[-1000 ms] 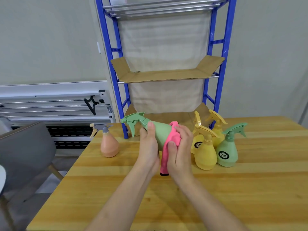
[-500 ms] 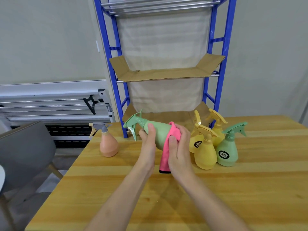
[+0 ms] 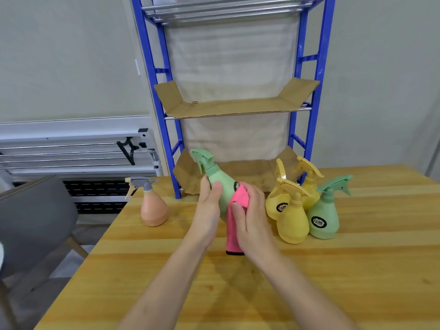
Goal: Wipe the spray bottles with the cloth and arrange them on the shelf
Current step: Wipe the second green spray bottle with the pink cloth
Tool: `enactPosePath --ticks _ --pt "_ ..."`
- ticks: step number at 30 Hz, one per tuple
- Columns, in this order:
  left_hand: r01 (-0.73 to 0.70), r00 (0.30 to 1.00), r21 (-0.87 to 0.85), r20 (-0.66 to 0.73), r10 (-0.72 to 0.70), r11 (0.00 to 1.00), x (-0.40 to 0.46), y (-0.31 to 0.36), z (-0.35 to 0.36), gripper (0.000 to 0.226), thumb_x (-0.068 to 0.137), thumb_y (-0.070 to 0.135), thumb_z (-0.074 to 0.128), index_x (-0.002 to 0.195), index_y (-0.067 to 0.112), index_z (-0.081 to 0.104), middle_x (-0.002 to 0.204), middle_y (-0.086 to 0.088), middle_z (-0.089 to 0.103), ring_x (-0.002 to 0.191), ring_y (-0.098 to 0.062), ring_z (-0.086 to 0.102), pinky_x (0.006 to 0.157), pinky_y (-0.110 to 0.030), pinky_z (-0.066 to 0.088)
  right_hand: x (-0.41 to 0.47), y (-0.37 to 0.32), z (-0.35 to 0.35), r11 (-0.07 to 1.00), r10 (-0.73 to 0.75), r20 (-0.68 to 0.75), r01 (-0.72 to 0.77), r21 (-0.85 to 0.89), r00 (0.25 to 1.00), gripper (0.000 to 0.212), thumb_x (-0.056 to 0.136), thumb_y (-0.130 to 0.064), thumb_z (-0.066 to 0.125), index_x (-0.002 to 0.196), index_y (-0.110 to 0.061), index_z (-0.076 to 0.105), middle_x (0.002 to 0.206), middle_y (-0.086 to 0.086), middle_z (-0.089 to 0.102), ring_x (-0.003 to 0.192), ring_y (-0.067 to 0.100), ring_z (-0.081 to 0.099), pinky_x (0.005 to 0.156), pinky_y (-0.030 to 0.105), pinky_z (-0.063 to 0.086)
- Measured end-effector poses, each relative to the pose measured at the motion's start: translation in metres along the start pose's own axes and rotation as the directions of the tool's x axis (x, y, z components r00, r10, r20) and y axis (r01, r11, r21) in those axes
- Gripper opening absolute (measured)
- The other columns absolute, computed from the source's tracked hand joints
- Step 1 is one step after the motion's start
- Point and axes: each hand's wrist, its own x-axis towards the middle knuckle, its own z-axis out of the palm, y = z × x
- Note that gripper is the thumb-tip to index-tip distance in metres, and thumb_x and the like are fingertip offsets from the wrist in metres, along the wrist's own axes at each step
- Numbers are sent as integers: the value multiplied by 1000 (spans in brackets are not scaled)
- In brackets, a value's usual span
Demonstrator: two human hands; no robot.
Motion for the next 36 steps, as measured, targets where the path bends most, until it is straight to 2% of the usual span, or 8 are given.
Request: enactPosePath --ticks 6,12,16,21,24,26,28,36 --pt "-108 993 59 50 105 992 -4 11 3 41 99 49 52 124 17 55 105 6 65 98 -5 65 83 -22 54 -2 -6 2 950 -187 23 187 -252 982 66 107 -50 35 158 -8 32 158 7 36 145 15 36 119 14 22" --pt "-207 978 16 43 206 978 -6 8 0 28 103 34 52 124 17 56 99 7 65 94 -4 63 79 -21 52 8 -13 1 983 86 76 -97 154 993 43 109 -48 34 146 -27 43 141 -8 49 133 -2 46 113 22 38" --pt "-217 975 -15 -44 216 976 -5 2 -1 32 105 33 51 134 18 52 107 8 66 101 -9 63 90 -29 53 3 -14 2 887 286 133 -314 337 949 53 107 -60 28 147 -32 48 140 -15 57 131 -5 51 114 25 38" --pt "-231 972 30 -42 232 973 -4 -1 5 31 105 37 49 133 24 50 108 14 66 105 -8 64 92 -32 55 0 -13 3 694 458 154 -461 553 875 38 109 -49 42 134 -29 63 123 -10 74 116 6 68 104 33 52" --pt "-212 976 74 -36 215 974 3 -5 5 31 105 42 48 133 30 48 110 15 65 109 -10 65 89 -35 57 -5 -8 0 708 494 139 -490 508 858 33 110 -45 45 126 -27 67 114 -6 77 106 14 73 95 38 57" --pt "-197 978 151 -44 205 969 12 -9 2 35 99 61 49 128 42 49 121 5 60 125 -23 56 104 -51 50 -9 -4 -4 773 472 97 -464 432 876 25 110 -36 49 121 -25 68 109 -5 77 101 13 72 88 33 56" --pt "-154 983 263 -54 174 952 18 -13 0 44 90 74 45 124 46 50 124 4 50 132 -24 44 113 -53 40 -13 1 -9 848 422 65 -419 324 904 17 108 -29 54 117 -24 68 105 -7 74 95 6 68 81 27 52" --pt "-94 990 364 -67 127 927 33 -42 -3 19 104 42 52 117 30 57 113 1 48 113 -14 51 101 -37 44 -33 20 -32 918 380 -15 -375 132 925 20 105 -33 59 123 -26 53 115 -14 62 101 -9 56 76 9 41"
